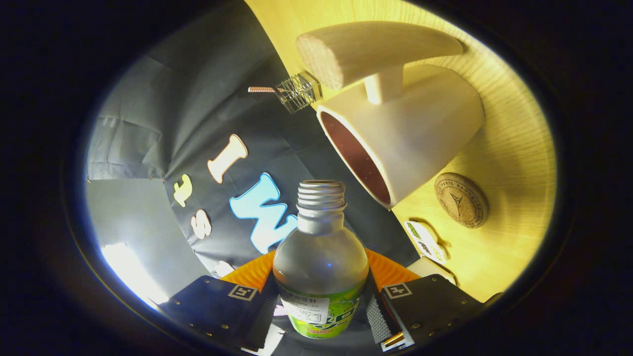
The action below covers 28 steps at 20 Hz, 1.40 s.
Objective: Take the bottle from table, then pour the juice into the cup, finally place the bottle on the coaster
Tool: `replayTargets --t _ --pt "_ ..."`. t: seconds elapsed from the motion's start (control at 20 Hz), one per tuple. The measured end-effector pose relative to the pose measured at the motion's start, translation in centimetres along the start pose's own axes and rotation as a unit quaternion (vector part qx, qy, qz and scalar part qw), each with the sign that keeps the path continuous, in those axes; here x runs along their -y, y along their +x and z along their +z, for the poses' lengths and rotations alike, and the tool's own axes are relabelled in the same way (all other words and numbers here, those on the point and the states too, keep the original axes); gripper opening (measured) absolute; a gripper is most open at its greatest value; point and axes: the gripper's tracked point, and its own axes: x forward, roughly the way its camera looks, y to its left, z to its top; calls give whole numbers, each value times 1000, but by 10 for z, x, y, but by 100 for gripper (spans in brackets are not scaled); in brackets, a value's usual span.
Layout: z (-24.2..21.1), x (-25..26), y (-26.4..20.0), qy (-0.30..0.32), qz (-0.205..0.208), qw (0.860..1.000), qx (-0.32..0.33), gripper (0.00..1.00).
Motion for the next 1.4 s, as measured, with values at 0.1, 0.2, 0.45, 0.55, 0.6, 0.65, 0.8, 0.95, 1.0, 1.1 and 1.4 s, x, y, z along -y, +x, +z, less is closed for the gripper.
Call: replayTargets --t 0.1,0.2,0.45,0.55,0.6,0.65,0.8,0.95,1.0,1.1,1.4 --pt "-5 2 -1 -50 -8 999 -3 77" --pt "-5 0 -1 -101 -13 995 -4 77" --pt "-9 -7 8 -158 -8 987 5 77" --pt "-14 -4 8 -198 -13 980 6 77" --pt "-15 -3 8 -219 -16 976 7 77" --pt "-18 -3 8 -245 -14 969 8 77" --pt "-31 0 7 -316 -6 949 0 77" --pt "-37 4 0 -393 -14 920 -4 77" --pt "-37 6 -4 -420 -20 907 -1 78" --pt "-36 8 -13 -479 -29 877 11 78" --pt "-30 27 -18 -614 -66 787 9 78"
